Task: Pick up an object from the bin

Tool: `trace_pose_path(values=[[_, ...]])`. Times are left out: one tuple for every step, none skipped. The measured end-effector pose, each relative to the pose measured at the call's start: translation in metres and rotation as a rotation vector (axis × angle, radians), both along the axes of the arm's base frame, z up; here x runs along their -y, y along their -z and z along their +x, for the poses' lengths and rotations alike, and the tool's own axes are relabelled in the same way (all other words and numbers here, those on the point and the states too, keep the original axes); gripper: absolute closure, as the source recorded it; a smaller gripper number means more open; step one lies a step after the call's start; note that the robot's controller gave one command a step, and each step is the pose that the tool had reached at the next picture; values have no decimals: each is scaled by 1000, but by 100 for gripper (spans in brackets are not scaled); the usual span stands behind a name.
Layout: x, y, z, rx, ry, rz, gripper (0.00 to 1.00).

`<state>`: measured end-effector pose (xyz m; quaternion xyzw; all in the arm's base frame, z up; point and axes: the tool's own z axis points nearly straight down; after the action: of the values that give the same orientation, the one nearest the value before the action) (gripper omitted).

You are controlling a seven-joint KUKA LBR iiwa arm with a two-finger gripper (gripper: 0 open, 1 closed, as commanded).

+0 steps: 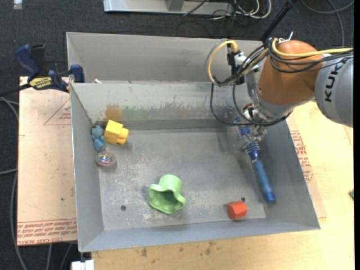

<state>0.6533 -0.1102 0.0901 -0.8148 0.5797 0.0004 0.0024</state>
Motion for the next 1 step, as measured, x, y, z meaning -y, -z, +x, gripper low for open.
trace_pose_path(values=[[-1,-10,0,0,3,0,100]])
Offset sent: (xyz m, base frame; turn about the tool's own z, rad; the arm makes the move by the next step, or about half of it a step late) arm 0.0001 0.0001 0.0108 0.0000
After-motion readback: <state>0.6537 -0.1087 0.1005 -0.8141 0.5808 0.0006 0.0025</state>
